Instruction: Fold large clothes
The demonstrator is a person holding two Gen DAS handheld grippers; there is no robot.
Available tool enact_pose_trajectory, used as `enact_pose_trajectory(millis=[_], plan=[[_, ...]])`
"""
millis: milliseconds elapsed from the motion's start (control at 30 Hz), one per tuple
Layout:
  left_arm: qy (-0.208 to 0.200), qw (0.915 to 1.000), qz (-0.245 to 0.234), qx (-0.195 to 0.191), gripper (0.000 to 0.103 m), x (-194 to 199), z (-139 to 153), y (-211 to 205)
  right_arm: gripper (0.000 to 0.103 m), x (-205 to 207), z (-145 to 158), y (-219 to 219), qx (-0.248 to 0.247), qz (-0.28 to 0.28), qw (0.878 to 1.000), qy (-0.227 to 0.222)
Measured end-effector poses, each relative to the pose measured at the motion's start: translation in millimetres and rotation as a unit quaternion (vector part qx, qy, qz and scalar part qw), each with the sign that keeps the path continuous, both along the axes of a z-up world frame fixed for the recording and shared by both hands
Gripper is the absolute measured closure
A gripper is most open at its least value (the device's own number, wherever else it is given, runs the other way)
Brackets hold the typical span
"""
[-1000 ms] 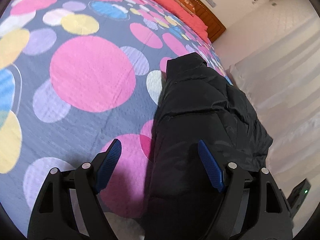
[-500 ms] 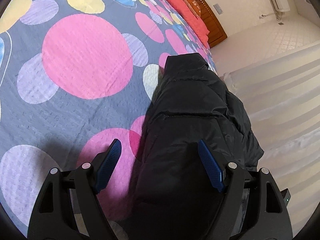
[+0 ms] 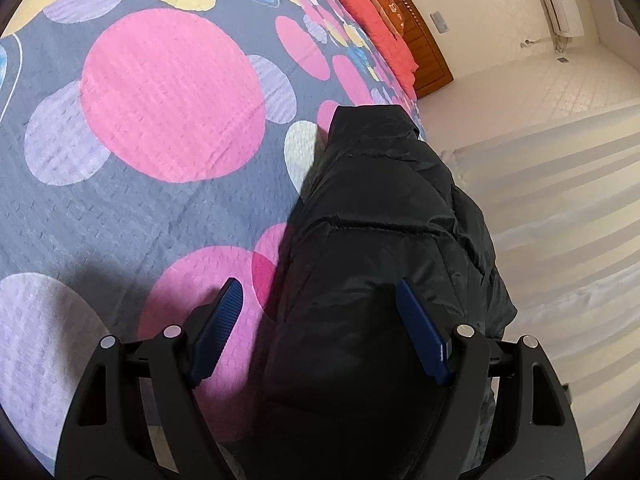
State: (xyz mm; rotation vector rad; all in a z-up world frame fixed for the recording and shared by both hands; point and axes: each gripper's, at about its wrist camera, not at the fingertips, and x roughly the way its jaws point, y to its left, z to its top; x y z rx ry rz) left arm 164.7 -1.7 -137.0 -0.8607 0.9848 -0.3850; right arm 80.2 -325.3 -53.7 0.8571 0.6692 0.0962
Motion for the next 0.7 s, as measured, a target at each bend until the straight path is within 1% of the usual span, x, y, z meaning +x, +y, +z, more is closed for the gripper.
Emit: enact_pose_trajectory(millis=[133, 167, 200, 233, 267, 300, 333, 400, 500, 600, 700], plan=[[-0.002, 1.0000, -0.004, 0.007, 0.024, 1, 0, -2, 0.024, 21, -3, 13, -0.042, 0.015, 0.999, 0.031], [-0.003, 0.9999, -0.005, 0.009, 0.024, 2, 1, -4, 0.026, 25, -4, 15, -0.050, 0.017, 0.998, 0.035], [-0.004, 0.9999, -0.006, 0.011, 0.024, 1, 1, -5, 0.032, 30, -6, 18, -0.065, 0.020, 0.997, 0.038], [-0.005, 0.9999, -0.008, 0.013, 0.024, 1, 1, -6, 0.064, 32, -7, 20, -0.074, 0.027, 0.996, 0.039], [-0.005, 0.9998, -0.010, 0.015, 0.024, 2, 2, -8, 0.077, 34, -7, 21, -0.075, 0.037, 0.996, 0.035], [-0.008, 0.9996, -0.013, 0.022, 0.024, 2, 6, -9, 0.080, 33, -3, 20, -0.078, 0.036, 0.996, 0.028], [-0.012, 0.9995, -0.015, 0.026, 0.024, 3, 9, -10, 0.085, 31, 2, 16, -0.082, 0.032, 0.996, 0.020], [-0.031, 0.9986, -0.026, 0.035, 0.024, 4, 21, -14, 0.088, 24, 18, 6, -0.107, 0.015, 0.994, -0.002], [-0.048, 0.9971, -0.035, 0.047, 0.024, 8, 33, -26, 0.091, 16, 33, -14, -0.138, -0.006, 0.990, -0.016], [-0.051, 0.9952, -0.057, 0.061, 0.024, 13, 35, -49, 0.091, 13, 26, -38, -0.148, -0.019, 0.989, -0.004], [-0.052, 0.9920, -0.084, 0.079, 0.024, 15, 30, -76, 0.091, 13, 6, -61, -0.154, -0.028, 0.988, 0.019]])
